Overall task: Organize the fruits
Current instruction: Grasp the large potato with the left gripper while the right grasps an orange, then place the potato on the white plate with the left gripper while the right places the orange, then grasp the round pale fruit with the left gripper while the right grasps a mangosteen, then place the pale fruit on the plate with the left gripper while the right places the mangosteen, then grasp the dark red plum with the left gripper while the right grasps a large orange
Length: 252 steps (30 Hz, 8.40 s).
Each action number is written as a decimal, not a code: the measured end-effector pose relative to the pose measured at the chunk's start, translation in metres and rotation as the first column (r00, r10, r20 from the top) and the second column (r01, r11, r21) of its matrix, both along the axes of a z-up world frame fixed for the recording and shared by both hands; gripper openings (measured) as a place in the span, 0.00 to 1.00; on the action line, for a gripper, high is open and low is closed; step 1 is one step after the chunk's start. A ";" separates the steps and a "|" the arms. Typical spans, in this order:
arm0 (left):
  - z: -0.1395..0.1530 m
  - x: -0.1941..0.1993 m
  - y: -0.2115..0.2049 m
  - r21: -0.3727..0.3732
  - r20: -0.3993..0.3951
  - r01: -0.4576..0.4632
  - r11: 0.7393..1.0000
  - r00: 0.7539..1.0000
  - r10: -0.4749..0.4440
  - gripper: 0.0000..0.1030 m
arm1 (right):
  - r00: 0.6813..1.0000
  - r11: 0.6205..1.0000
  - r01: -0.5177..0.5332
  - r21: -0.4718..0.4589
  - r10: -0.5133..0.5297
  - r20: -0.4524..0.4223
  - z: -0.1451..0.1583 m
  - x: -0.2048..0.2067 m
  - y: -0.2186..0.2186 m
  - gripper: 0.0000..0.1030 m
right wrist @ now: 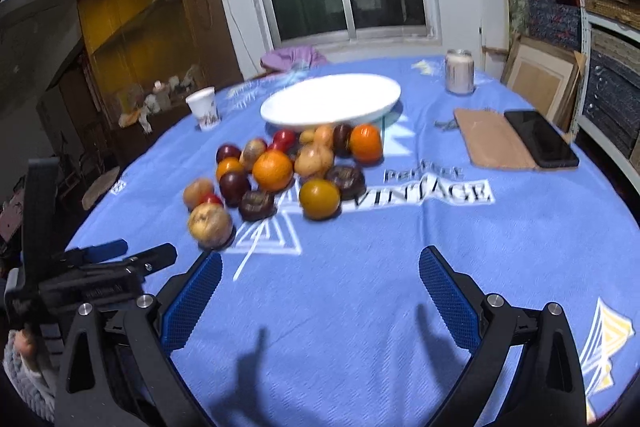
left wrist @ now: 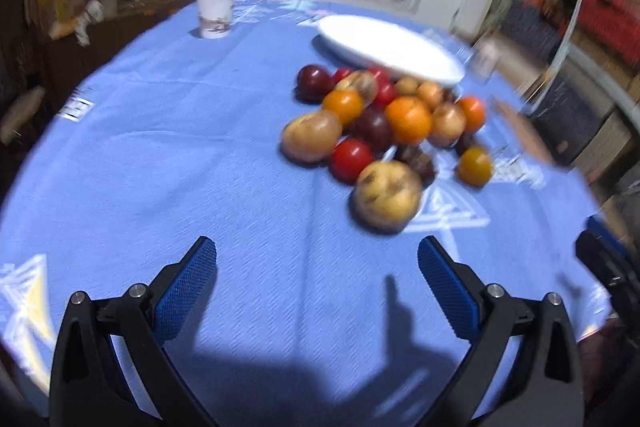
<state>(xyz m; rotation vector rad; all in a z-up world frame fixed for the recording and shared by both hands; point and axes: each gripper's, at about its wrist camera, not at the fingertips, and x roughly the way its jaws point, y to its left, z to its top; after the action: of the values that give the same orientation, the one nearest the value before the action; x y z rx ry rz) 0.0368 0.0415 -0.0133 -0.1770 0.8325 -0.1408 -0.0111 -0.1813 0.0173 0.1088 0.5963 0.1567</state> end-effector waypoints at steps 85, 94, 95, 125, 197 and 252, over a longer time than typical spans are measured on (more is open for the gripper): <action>0.014 0.317 -0.086 0.087 -0.090 0.182 0.979 0.981 -0.174 0.66 | 0.966 0.991 0.007 -0.137 -0.042 -0.255 -0.009 0.344 -0.007 0.51; 0.069 0.282 -0.038 0.020 0.041 0.098 0.995 0.994 -0.099 0.81 | 0.998 0.977 0.039 -0.208 -0.049 -0.042 0.035 0.290 -0.010 0.78; 0.079 0.269 -0.028 0.024 0.075 0.073 0.997 0.994 -0.075 0.85 | 0.999 0.978 0.038 -0.204 -0.044 -0.023 0.041 0.279 -0.012 0.85; -0.010 0.106 0.024 0.051 -0.045 0.072 0.996 0.997 -0.070 0.85 | 1.000 0.995 0.012 0.103 -0.012 0.001 -0.009 0.107 -0.048 0.97; 0.012 0.075 0.020 0.011 0.036 0.178 0.984 0.983 -0.179 0.44 | 0.956 0.978 -0.109 0.179 0.153 -0.251 -0.034 0.168 -0.030 0.43; 0.014 0.129 0.011 0.088 0.089 0.038 0.995 0.995 -0.046 0.91 | 0.984 0.939 0.078 0.334 -0.019 -0.178 -0.010 0.195 -0.085 0.88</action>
<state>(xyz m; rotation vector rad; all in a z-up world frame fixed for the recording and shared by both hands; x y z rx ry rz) 0.1657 0.0526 0.0008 -0.0711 0.7508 -0.1512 0.1844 -0.2659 0.0071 0.4763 0.7354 0.2027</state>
